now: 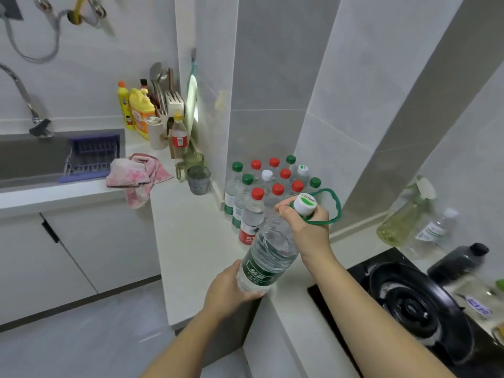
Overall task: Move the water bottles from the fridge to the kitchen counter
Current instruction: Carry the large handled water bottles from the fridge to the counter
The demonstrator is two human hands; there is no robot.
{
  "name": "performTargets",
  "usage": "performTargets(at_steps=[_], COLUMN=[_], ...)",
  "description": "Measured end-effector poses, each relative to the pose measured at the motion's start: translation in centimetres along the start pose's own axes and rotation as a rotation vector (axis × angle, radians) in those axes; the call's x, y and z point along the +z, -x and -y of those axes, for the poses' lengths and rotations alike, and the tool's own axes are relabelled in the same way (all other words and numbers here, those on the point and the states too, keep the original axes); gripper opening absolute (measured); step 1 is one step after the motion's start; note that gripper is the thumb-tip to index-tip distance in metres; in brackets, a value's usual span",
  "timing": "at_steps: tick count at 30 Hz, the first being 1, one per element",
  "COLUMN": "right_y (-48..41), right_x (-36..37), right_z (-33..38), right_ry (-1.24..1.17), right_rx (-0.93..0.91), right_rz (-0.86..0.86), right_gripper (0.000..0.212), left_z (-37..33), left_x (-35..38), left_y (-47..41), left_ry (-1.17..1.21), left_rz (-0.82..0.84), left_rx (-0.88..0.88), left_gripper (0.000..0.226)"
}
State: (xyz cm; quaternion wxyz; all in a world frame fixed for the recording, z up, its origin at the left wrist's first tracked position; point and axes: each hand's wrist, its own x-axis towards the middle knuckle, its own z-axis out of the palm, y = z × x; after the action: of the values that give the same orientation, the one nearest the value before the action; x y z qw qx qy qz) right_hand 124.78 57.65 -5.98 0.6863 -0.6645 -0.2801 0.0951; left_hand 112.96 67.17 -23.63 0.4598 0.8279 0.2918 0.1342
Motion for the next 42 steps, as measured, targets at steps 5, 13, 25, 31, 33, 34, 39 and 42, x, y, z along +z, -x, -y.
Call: performTargets(at_steps=[5, 13, 25, 31, 33, 34, 39, 42], right_y=[-5.2, -10.8, -16.1, -17.4, -17.8, -18.0, -18.3, -18.3], right_x=[-3.8, -8.0, -9.3, -9.2, -9.2, -9.3, -9.8, -9.9], right_z=[-2.8, -5.9, -8.5, -8.6, -8.7, -8.8, -9.1, -9.2], right_ry=[0.105, 0.175, 0.256, 0.231, 0.224, 0.218, 0.223, 0.221], right_rx=[0.041, 0.045, 0.039, 0.035, 0.033, 0.035, 0.019, 0.009], right_rz=[-0.087, -0.201, -0.244, -0.264, -0.255, -0.251, -0.213, -0.205], right_gripper=[0.005, 0.013, 0.018, 0.014, 0.020, 0.021, 0.028, 0.021], left_z=[-2.2, -4.2, -5.5, -5.9, -6.0, -6.1, -6.4, -6.4], left_x=[5.3, 11.6, 14.9, 15.5, 15.9, 16.1, 17.1, 17.3], left_y=[-5.5, -11.9, -16.7, -17.9, -17.8, -17.6, -17.4, -17.5], left_ry=[-0.011, -0.029, -0.033, -0.063, -0.061, -0.064, -0.132, -0.151], left_rz=[0.063, 0.111, 0.060, 0.047, 0.042, 0.038, 0.035, 0.034], left_rx=[0.004, -0.002, -0.054, -0.081, -0.087, -0.087, -0.104, -0.111], left_gripper=[0.067, 0.071, 0.068, 0.068, 0.068, 0.069, 0.074, 0.074])
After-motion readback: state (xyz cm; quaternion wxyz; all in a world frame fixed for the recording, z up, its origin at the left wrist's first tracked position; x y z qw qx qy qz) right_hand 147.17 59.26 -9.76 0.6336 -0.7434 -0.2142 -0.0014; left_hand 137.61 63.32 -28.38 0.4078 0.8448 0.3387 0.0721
